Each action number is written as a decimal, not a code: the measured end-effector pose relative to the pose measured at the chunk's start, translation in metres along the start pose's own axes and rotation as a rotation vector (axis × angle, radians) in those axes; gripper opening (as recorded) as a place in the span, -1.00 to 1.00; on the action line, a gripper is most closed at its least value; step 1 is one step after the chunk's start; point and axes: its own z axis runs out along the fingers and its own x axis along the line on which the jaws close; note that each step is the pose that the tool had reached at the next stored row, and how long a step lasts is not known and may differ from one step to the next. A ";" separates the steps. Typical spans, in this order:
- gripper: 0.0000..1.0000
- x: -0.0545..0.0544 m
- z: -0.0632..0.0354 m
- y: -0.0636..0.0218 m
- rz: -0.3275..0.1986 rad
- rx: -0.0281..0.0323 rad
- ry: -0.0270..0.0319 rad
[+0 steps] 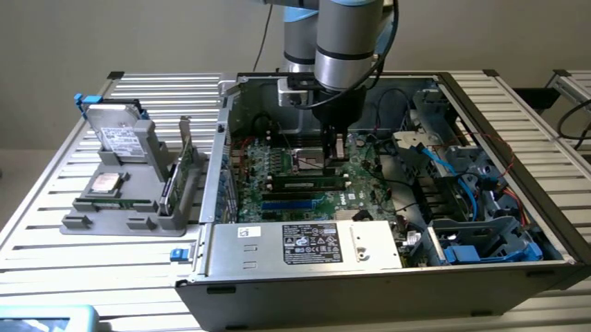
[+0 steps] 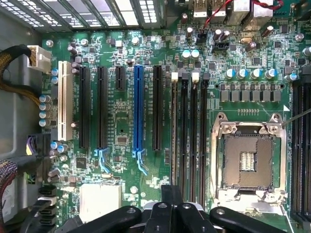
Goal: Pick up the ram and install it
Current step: 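Press down the ram until it locks into place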
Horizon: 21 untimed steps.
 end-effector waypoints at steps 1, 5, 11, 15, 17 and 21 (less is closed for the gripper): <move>-0.79 -0.001 0.0001 0.0001 0.001 0.0000 0.0032; -0.79 -0.004 0.0002 0.0001 0.001 0.0001 0.0045; -0.79 -0.004 0.0027 0.0029 0.001 0.0001 0.0045; -0.79 -0.004 0.0060 0.0029 0.001 0.0011 0.0035; -0.79 -0.005 0.0074 0.0029 0.001 0.0016 0.0024; -0.79 -0.006 0.0093 0.0029 0.002 0.0020 0.0009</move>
